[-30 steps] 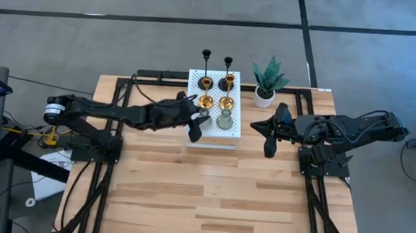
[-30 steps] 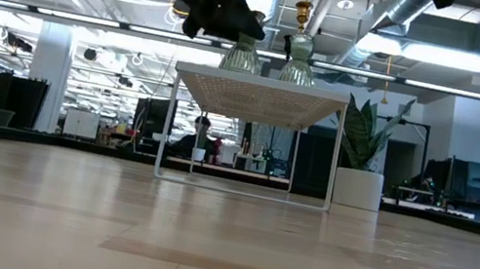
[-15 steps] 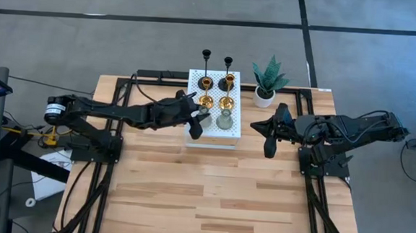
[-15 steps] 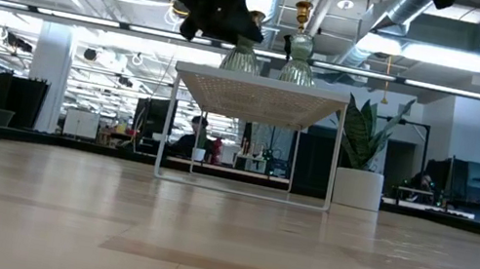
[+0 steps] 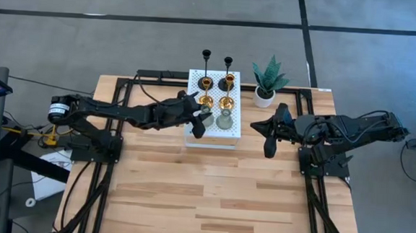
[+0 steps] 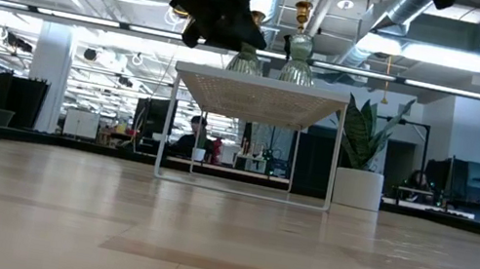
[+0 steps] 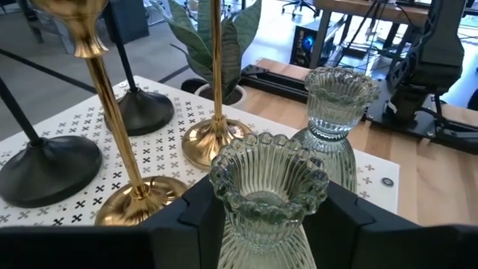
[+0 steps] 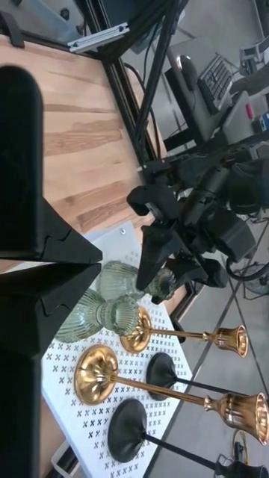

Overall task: Pick & Place candle stick holders
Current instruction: Put the transparent glass candle holder aligned with the other transparent glass candle holder on the shelf, then return to Home Position

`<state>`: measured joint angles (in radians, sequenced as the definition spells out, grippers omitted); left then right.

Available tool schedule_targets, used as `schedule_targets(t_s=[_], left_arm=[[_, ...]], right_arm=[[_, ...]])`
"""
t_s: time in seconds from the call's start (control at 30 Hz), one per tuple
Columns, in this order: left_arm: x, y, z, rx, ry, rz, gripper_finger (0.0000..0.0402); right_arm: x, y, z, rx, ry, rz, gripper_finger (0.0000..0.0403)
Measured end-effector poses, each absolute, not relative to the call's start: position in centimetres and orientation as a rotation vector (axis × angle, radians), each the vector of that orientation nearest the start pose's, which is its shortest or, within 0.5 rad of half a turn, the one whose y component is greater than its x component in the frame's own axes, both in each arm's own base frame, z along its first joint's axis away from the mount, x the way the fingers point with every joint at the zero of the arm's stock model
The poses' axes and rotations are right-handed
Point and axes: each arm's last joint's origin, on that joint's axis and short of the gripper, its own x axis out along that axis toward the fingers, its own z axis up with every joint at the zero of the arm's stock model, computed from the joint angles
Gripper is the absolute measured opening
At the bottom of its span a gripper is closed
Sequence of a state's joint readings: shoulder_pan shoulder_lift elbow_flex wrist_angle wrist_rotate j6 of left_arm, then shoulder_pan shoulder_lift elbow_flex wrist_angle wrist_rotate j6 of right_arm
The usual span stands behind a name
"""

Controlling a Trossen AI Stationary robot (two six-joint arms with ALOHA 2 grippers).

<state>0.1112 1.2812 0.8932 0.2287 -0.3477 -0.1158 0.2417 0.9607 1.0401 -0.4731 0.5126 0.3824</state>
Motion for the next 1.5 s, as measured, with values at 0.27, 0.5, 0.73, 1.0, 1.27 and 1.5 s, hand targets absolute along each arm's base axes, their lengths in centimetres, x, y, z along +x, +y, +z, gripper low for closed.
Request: schedule_targets(t_s=[0.27,0.5,0.73,1.0,1.27,1.5], left_arm=[[28.3,3.9,30.4,-0.105,0.143,0.450,0.0154],[28.4,3.9,30.4,-0.127,0.136,0.439,0.0151],[28.3,3.9,30.4,-0.128,0.134,0.439,0.0200],[27.9,3.8,30.9,-0.130,0.122,0.416,0.0259],[25.6,2.3,33.2,-0.135,0.069,0.356,0.0275],[22.5,1.0,35.8,-0.138,-0.029,0.300,0.0273]], right_arm=[[19.1,3.3,36.2,0.224,0.325,-0.336,0.0000],[19.1,3.2,36.2,0.224,0.325,-0.336,0.0000],[19.1,3.2,36.2,0.224,0.325,-0.336,0.0000],[19.1,3.2,36.2,0.224,0.325,-0.336,0.0000],[18.7,3.2,36.4,0.233,0.323,-0.310,0.0000],[17.4,2.9,37.3,0.203,0.276,-0.294,0.0000]])
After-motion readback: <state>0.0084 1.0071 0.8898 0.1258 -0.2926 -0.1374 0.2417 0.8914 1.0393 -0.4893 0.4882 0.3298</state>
